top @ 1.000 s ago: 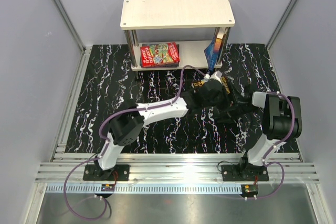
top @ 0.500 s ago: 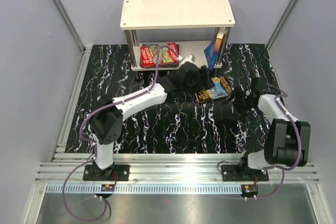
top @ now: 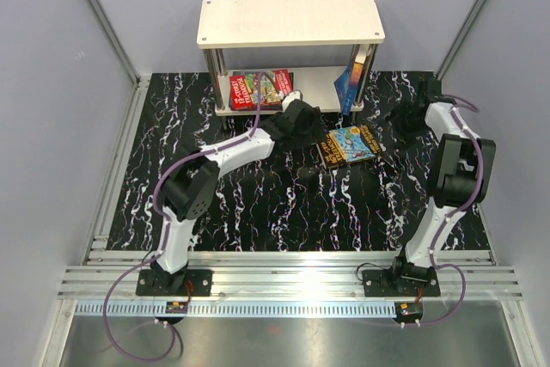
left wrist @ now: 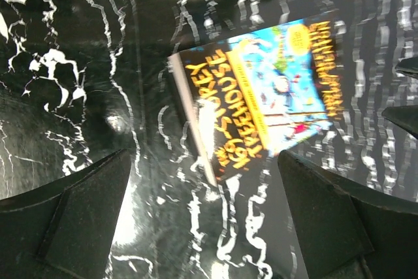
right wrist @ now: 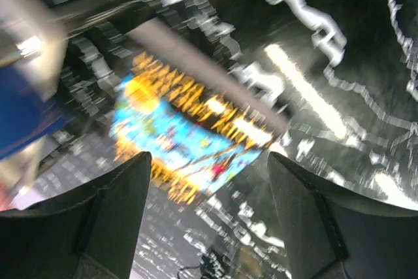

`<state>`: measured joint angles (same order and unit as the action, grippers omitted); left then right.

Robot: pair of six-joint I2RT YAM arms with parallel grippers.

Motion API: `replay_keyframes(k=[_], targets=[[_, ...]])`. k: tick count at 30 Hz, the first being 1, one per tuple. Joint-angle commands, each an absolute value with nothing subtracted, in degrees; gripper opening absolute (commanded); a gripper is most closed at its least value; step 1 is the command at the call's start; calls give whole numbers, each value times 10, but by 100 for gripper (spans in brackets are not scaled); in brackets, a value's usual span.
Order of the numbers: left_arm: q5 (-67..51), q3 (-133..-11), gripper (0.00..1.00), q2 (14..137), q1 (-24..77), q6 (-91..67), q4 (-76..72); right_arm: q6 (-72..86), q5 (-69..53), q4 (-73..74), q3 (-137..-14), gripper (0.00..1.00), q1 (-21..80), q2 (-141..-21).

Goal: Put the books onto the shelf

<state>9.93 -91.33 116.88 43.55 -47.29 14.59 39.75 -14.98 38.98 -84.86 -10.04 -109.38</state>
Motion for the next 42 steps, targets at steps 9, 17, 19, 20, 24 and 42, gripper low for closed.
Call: replay_keyframes(k=[9, 17, 19, 20, 24, 42], targets=[[28, -954, 99, 1225, 426, -482, 106, 415, -163, 339, -844, 75, -103, -1196], [-91, -934, 99, 1278, 428, -537, 15, 423, -184, 294, -731, 71, -96, -1157], [-104, -912, 99, 1281, 431, -562, 2, 430, -179, 271, -695, 68, -88, -1136], [-106, -908, 99, 1281, 432, -566, -17, 433, -178, 262, -677, 68, -86, -1124], [-111, -900, 99, 1288, 443, -587, -33, 440, -188, 246, -614, 64, -76, -1083], [-77, -810, 99, 1202, 447, -571, -2, 403, -175, 293, -850, 61, -145, -1131]])
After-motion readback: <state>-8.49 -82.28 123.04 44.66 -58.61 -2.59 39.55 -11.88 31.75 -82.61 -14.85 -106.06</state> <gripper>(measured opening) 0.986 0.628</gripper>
